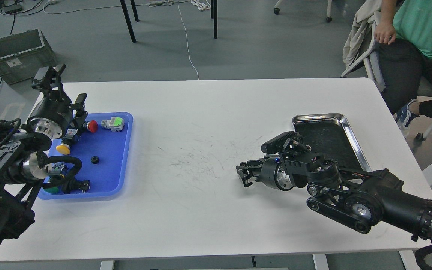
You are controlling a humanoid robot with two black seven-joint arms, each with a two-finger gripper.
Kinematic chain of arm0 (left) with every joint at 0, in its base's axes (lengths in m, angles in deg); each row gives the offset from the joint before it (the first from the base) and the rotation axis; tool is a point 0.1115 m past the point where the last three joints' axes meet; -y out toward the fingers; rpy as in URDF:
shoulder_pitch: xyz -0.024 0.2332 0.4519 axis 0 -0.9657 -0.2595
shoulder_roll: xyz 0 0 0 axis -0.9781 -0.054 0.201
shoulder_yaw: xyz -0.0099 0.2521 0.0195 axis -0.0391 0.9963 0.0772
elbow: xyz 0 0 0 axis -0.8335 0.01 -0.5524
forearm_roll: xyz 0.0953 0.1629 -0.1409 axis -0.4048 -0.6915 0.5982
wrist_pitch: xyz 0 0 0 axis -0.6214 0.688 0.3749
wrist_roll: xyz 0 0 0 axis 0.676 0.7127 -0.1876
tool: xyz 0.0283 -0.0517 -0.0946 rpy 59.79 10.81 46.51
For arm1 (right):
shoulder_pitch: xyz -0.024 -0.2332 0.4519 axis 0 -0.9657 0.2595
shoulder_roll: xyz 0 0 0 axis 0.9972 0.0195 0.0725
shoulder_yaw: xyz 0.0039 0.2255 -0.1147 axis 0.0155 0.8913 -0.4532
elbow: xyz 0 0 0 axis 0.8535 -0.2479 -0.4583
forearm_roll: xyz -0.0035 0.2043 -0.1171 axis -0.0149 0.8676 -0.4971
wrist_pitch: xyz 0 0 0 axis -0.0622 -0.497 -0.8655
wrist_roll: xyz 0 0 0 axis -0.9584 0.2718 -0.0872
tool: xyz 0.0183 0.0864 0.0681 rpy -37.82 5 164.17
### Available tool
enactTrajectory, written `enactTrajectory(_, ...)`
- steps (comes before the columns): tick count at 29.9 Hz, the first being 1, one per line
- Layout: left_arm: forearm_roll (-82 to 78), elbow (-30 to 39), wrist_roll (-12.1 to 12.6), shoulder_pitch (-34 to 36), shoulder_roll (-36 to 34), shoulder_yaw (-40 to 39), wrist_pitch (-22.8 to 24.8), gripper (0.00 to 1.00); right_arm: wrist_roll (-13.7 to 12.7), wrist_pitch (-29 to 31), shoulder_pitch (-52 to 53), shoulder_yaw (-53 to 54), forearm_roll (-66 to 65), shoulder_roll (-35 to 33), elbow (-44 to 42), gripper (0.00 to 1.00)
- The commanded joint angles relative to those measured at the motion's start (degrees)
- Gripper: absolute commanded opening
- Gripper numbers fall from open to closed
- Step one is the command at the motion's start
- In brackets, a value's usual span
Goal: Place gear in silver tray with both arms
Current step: 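Reach the right gripper toward the black gear on the table, then close the right gripper on the black gear and lift it, then carry the gear with the right gripper over the silver tray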
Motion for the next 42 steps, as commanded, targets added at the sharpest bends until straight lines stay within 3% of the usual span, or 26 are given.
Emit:
enactTrajectory(1, 0.0, 0.0, 0.0, 0.1, -0.1, 0.0, 0.0, 0.98, -0.1, 0.0, 0.1, -0.1, 0.0, 0.0, -0.1, 0.02)
enactTrajectory(19, 0.0, 0.0, 0.1, 0.1, -0.2, 0.0, 0.0, 0.98, -0.1, -3.2, 2.0, 0.6, 0.2, -1.4, 0.4, 0.05)
enactTrajectory(22, 0.0, 0.0, 0.1, 0.1, -0.2, 0.0, 0.0, 0.98, -0.1, -4.7, 2.0, 0.9, 0.3, -1.2, 0.3, 0.18)
enactTrajectory(23, 0.0, 0.0, 0.1, 0.1, -0.3, 0.0, 0.0, 0.98, -0.1, -5.2, 2.0, 1.3, 0.4, -0.9, 0.2, 0.3)
enactTrajectory(24, 0.0, 0.0, 0.1, 0.1, -0.3, 0.0, 0.0, 0.98, -0.1, -5.8, 2.0, 1.7, 0.6, -0.7, 0.2, 0.5)
enactTrajectory(25, 0.0, 0.0, 0.1, 0.1, -0.3, 0.0, 0.0, 0.98, -0.1, -6.4, 2.0, 2.3, 1.2, -0.5, 0.2, 0.75)
enactTrajectory(26, 0.0, 0.0, 0.1, 0.1, -0.3, 0.0, 0.0, 0.98, -0.1, -6.9, 1.9, 2.8, 1.5, -0.3, 0.2, 0.91)
enactTrajectory(42, 0.0, 0.0, 0.0, 0.1, -0.6, 0.0, 0.0, 0.98, -0.1, -7.4, 1.9, 3.3, 3.9, 7.5, -7.8, 0.94)
